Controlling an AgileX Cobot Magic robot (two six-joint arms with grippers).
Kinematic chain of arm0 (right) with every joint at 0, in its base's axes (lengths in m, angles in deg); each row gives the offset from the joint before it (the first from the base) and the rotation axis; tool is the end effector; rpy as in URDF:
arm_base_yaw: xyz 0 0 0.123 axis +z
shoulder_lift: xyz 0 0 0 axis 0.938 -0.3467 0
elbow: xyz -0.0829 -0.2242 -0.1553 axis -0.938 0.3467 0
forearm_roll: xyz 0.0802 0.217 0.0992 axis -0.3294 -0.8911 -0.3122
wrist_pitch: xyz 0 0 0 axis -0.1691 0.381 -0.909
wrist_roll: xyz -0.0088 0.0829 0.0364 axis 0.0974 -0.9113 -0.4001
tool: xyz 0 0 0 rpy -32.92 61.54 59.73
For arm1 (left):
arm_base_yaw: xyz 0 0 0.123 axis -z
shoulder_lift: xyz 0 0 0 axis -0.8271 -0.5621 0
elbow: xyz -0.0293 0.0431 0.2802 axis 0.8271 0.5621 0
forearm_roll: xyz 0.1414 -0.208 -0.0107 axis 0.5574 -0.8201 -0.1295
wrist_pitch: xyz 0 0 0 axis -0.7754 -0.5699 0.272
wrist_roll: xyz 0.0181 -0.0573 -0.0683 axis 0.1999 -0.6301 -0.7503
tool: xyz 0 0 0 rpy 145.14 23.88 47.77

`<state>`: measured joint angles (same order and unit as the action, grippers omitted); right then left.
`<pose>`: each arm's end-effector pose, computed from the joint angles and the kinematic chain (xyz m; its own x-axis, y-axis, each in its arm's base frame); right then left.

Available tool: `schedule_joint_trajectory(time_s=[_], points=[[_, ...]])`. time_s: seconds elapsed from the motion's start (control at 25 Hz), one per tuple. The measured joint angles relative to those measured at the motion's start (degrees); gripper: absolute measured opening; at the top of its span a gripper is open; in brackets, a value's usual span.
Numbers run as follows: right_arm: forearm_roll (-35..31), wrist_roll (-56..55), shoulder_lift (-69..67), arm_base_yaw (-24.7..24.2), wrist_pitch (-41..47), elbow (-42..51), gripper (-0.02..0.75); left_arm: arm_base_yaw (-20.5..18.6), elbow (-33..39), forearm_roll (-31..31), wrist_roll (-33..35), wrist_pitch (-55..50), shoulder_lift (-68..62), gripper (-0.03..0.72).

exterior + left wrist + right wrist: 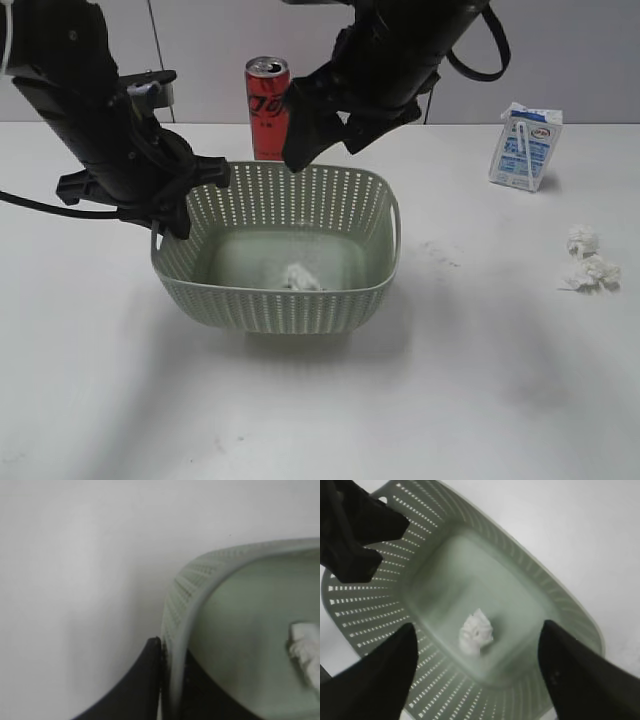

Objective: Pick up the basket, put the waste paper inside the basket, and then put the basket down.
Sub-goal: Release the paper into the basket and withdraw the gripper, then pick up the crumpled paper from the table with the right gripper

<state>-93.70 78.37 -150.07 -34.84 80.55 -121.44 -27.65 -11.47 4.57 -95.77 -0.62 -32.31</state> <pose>0.3282 0.2608 0.2748 -0.7368 -0.5146 -0.4385 -0.6521 0.7123 0.2597 0.3159 -0.1832 0.2026 -0.9762 0.0047 -0.2166 0.0622 0.9638 -0.2591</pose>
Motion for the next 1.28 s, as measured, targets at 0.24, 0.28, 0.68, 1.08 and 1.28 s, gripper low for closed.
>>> schedule_joint_trajectory(time_s=[0.24,0.28,0.68,1.08,1.28], points=[[8.4,-5.1,1.8,-3.9,8.8,-3.4,0.606,0.0,0.0,0.1,0.0,0.1,0.0,0.018],[9.7,-6.2,2.8,-5.8,10.2,-3.2,0.606,0.0,0.0,0.1,0.0,0.1,0.0,0.018],[15.3,-12.1,6.9,-27.7,-2.1,22.2,0.594,0.0,0.0,0.1,0.0,0.4,0.0,0.019],[23.7,-20.4,-0.6,-29.7,-16.5,28.1,0.594,0.0,0.0,0.1,0.0,0.4,0.0,0.021],[23.6,-21.4,-6.1,-29.7,-16.8,28.1,0.592,0.0,0.0,0.1,0.0,0.4,0.0,0.024]])
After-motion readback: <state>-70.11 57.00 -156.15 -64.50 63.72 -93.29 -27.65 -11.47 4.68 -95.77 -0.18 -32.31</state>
